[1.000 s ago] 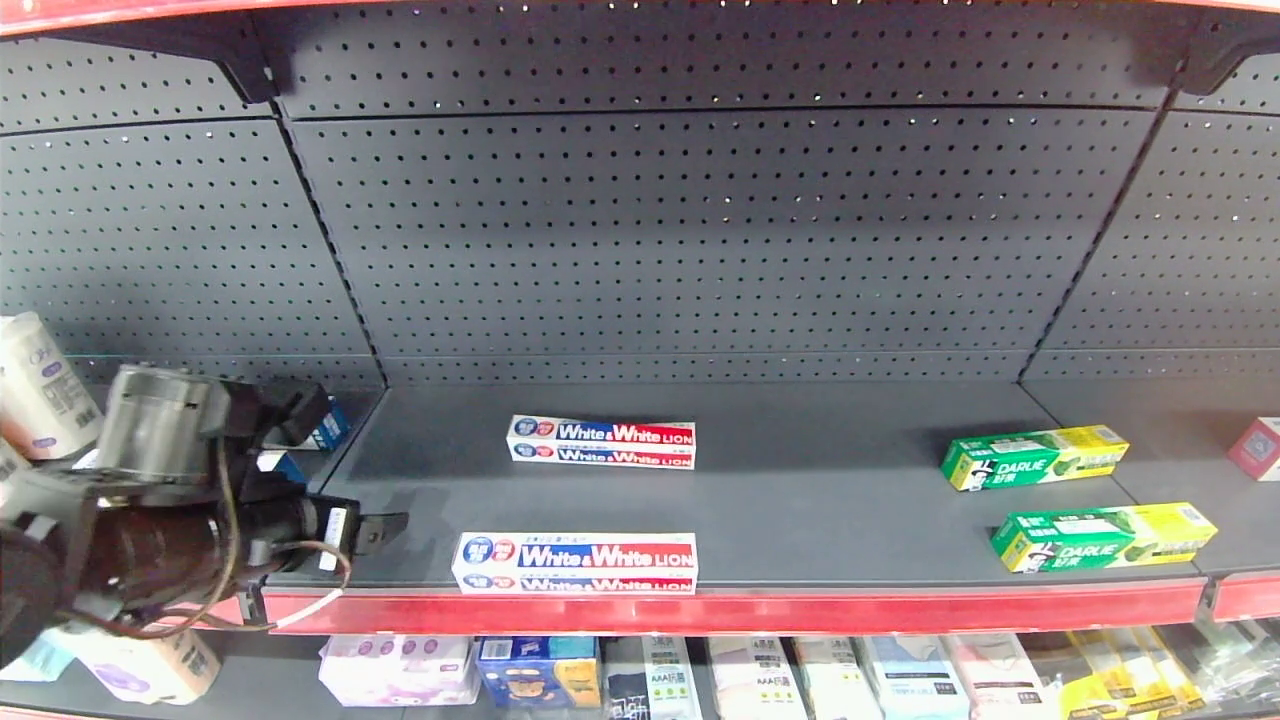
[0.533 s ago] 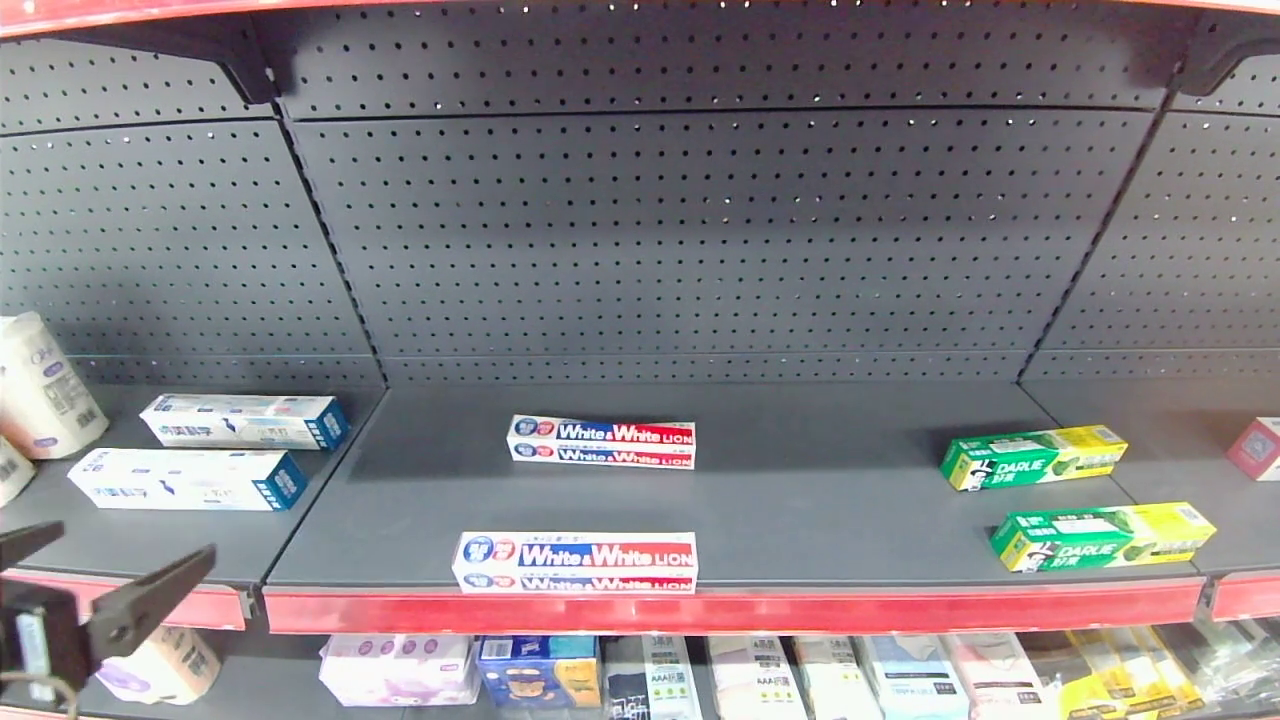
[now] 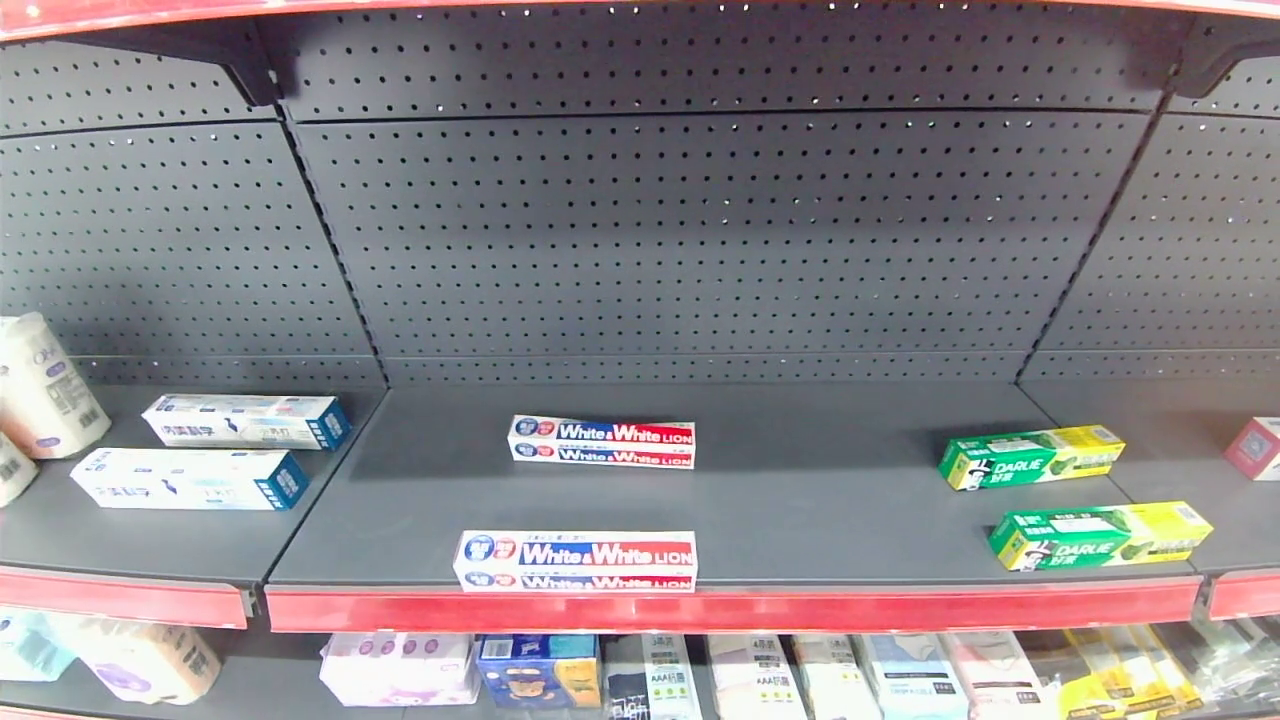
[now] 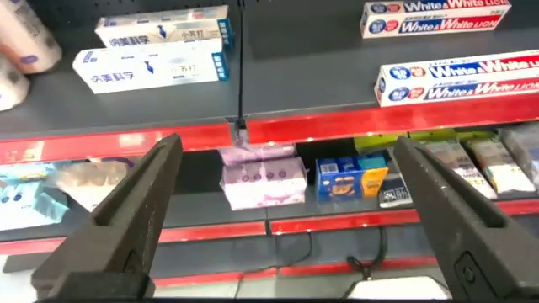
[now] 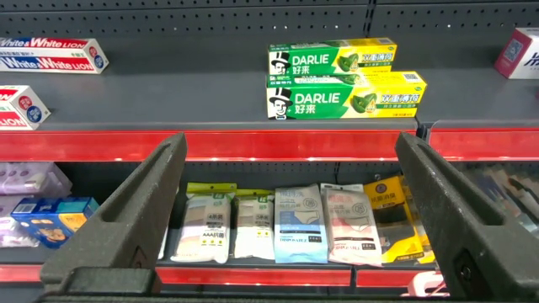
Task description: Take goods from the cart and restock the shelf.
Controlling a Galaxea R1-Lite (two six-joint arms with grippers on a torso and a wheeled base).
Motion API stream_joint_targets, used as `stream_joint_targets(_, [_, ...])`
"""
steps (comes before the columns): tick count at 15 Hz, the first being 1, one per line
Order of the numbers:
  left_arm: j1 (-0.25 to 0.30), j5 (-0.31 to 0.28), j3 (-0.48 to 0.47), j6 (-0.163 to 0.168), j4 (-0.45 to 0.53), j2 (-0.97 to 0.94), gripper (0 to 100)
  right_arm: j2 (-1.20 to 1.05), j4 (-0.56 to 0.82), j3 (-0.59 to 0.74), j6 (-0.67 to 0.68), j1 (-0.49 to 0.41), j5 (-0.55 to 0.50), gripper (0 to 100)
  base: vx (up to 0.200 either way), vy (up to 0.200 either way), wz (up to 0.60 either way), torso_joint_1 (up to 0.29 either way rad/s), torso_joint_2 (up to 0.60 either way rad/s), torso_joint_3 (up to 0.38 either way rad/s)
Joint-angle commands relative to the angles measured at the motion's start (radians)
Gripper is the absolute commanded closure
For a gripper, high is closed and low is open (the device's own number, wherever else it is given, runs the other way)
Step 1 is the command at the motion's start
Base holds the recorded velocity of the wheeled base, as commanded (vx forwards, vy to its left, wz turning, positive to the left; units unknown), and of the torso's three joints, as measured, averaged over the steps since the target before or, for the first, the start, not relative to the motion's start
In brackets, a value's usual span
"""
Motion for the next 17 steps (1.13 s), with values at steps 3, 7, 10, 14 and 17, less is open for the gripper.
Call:
stream_joint_targets(3, [0.0, 0.01, 0.017, 0.0, 0.004, -0.098, 0, 0.001, 0.0, 0.0, -0.001, 0.0, 0.0, 0, 0.0, 0.0, 0.0, 0.0, 0.0, 0.0])
stream_joint_targets(7, [0.008, 0.01, 0.044, -0.003, 0.001, -0.162, 0, 0.001, 0.0, 0.0, -0.001, 0.0, 0.0, 0, 0.0, 0.0, 0.0, 0.0, 0.0, 0.0])
stream_joint_targets(10, [0.05, 0.011, 0.095, -0.016, 0.007, -0.233, 0, 0.001, 0.0, 0.0, 0.0, 0.0, 0.0, 0, 0.0, 0.0, 0.0, 0.0, 0.0, 0.0])
stream_joint_targets(14, [0.05, 0.067, 0.248, -0.012, -0.085, -0.233, 0, 0.001, 0.0, 0.0, -0.003, 0.0, 0.0, 0, 0.0, 0.0, 0.0, 0.0, 0.0, 0.0])
stream_joint_targets(17, [0.05, 0.085, 0.303, -0.017, -0.178, -0.233, 0, 0.001, 0.0, 0.0, -0.004, 0.0, 0.0, 0, 0.0, 0.0, 0.0, 0.0, 0.0, 0.0])
